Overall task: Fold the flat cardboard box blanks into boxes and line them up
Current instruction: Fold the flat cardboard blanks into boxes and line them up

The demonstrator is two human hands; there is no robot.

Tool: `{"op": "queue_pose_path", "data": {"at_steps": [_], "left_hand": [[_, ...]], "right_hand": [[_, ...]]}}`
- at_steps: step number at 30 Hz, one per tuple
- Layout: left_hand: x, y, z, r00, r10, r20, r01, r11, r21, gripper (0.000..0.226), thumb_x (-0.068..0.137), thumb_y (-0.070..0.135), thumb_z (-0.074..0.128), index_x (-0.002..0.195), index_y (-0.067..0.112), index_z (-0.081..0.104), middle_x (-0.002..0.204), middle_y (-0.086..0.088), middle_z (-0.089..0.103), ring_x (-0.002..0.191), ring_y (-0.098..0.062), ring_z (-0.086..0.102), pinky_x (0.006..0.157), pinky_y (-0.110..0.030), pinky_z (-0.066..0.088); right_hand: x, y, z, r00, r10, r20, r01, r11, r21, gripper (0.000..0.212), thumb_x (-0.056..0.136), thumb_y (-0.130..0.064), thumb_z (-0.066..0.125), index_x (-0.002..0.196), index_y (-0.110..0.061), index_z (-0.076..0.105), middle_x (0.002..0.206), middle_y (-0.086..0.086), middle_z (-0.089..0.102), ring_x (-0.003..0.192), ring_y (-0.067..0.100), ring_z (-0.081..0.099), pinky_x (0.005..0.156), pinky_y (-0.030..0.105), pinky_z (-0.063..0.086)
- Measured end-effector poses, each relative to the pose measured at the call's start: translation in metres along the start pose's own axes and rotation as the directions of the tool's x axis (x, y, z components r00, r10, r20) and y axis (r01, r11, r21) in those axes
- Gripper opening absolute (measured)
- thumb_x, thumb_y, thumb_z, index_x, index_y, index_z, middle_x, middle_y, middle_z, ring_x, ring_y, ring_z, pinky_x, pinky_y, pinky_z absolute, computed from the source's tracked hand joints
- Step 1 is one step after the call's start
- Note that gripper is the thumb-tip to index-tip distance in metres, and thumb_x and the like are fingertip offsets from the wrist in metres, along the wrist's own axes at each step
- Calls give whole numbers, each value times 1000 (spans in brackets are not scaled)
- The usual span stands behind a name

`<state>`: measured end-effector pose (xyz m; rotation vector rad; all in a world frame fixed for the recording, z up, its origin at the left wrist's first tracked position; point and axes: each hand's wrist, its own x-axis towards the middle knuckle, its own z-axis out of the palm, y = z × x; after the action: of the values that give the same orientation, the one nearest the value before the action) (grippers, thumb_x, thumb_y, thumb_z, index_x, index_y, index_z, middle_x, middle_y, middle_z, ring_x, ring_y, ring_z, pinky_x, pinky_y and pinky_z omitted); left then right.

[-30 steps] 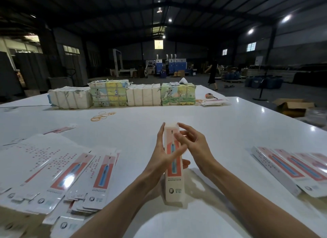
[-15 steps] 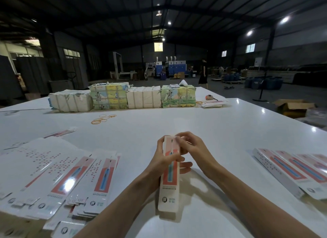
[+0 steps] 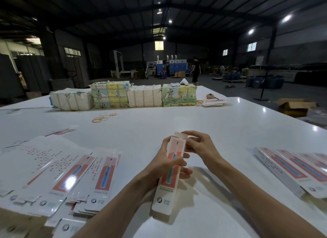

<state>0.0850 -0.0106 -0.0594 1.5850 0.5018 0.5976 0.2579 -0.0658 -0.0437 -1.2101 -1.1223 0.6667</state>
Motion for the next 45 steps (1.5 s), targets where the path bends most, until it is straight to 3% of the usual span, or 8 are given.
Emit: {"op": "queue_pose_path", "data": {"at_steps": [3,7,11,14,20,24,34,45], "left_hand": [[0,2,3,1000,14,-9,-14,1000,-4,81,83,16,81,144,40,34,124,-10,68,94,-34,79,72,-37,64],[-1,4,4,1000,20,-14,-20,999,-31,81,81,16,78,144,40,33,126,-13,66,96,-34,78,74,-37,64],[-3,6,3,999,2,-34,-2,1000,13,85,85,15,78,148,40,27,126,-12,64,90,-34,79,73,-35,65],[-3,7,3,999,4,-43,-1,996,87,83,93,12,77,148,42,24,124,-9,63,86,-32,80,71,-35,65],[-5,7,0,1000,31,0,-31,994,105,88,85,12,80,132,62,25,124,-11,59,80,-38,78,74,-41,66],[-3,4,-1,1000,26,0,-26,994,108,96,84,11,82,130,70,21,125,-13,58,80,-38,78,72,-39,65],[-3,0,-3,996,75,57,-83,984,158,97,85,13,83,139,66,22,126,-7,57,85,-36,79,70,-38,65],[-7,3,-3,992,106,61,-121,922,367,99,78,29,86,140,64,16,126,1,50,99,-22,75,72,-27,64]], "right_hand": [[-1,0,4,989,-125,-74,113,983,-144,19,103,-11,62,111,-15,79,97,0,81,89,22,80,74,38,66],[-2,-2,4,985,-152,-82,140,981,-132,22,104,-7,60,113,-13,79,103,-2,81,92,22,80,75,40,66],[-1,-6,2,999,-26,19,25,999,41,23,106,-13,57,116,-9,77,109,5,79,102,29,77,80,41,65],[-1,-12,4,995,94,27,-98,972,214,28,103,-27,64,113,-4,77,109,11,79,101,32,77,73,39,62],[1,-15,-1,975,223,17,-217,925,313,19,96,-13,73,110,0,76,104,17,78,93,32,78,66,37,62],[2,-17,-2,971,240,23,-237,932,274,15,97,-9,71,106,2,76,101,18,78,87,29,79,64,35,61],[4,-18,-9,982,190,27,-191,970,149,10,97,-4,70,94,-3,79,99,17,79,93,30,78,67,38,64],[1,-16,-5,980,198,-28,-196,979,47,12,98,-4,68,94,-4,79,90,12,78,88,27,79,67,36,64]]}}
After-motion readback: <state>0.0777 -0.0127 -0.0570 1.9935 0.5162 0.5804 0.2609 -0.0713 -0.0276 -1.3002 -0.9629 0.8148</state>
